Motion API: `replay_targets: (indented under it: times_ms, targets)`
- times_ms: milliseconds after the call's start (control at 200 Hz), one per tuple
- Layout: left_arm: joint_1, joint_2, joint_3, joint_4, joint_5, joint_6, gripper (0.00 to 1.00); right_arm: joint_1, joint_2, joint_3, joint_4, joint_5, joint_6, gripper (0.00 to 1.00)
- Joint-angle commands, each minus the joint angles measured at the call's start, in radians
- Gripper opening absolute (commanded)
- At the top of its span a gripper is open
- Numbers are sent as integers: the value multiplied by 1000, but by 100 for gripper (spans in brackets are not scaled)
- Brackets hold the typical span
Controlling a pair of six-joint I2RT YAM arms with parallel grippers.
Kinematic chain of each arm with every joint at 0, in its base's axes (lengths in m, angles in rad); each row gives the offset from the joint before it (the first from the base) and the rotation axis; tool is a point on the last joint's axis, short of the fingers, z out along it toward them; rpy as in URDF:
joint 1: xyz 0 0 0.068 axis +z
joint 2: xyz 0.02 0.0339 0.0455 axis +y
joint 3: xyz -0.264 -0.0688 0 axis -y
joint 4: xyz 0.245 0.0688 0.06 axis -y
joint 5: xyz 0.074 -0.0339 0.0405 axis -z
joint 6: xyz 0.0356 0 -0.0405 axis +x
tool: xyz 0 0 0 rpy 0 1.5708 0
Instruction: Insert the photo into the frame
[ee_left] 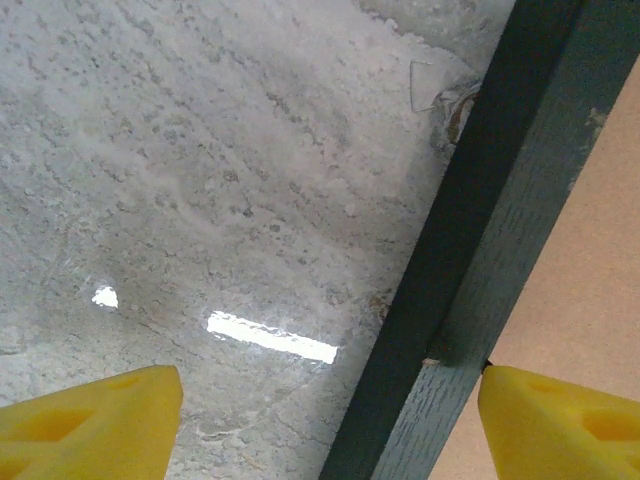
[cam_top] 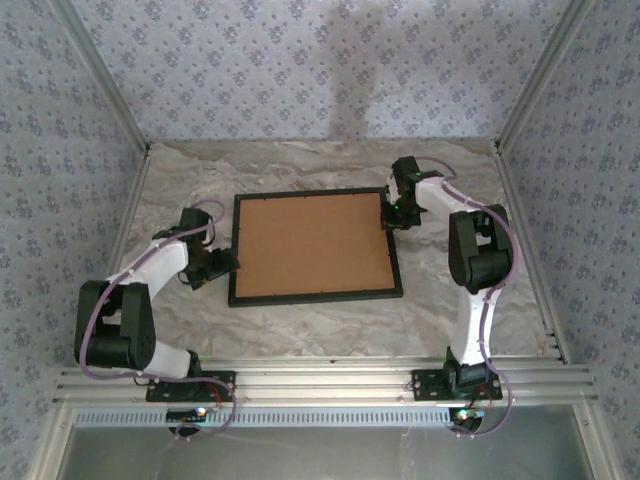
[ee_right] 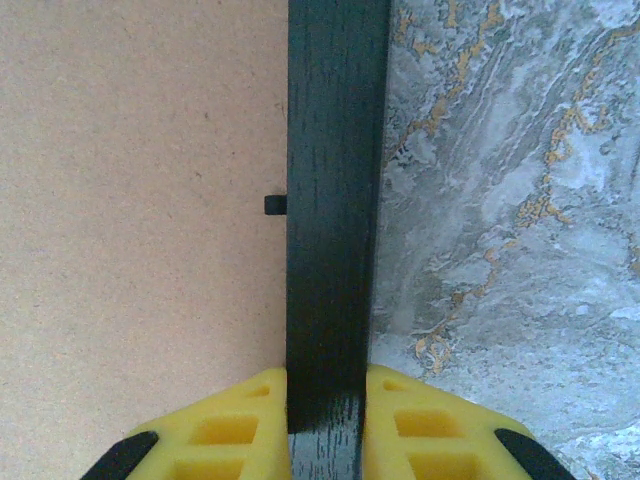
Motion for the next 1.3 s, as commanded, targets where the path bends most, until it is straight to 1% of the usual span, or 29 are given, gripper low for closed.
replay_targets:
  times_ms: [0,385,560,710,920,1149,1294]
  targets:
    - [2,23,-11,-3,18,-8,78,-3,-5,-18,-42,-7,8,20]
    - [-18,64,7,33,21,0,78,-5,-14,-29,-45,1,7,19]
    - [-36,73,33,19,-16,15,78,-4,-17,-32,-46,2,5,19]
    - [-40,91,45,21,-10,19,78,-4,-17,-34,-46,2,5,19]
    - [-65,150,31,30,10,21,77,-5,-16,-39,-42,-1,2,19]
    - [-140,259,43,8,33,33,75,12,2,-27,-34,-3,2,19]
    - [-161,316,63,-9,48,44,74,17,9,-23,-35,-8,2,19]
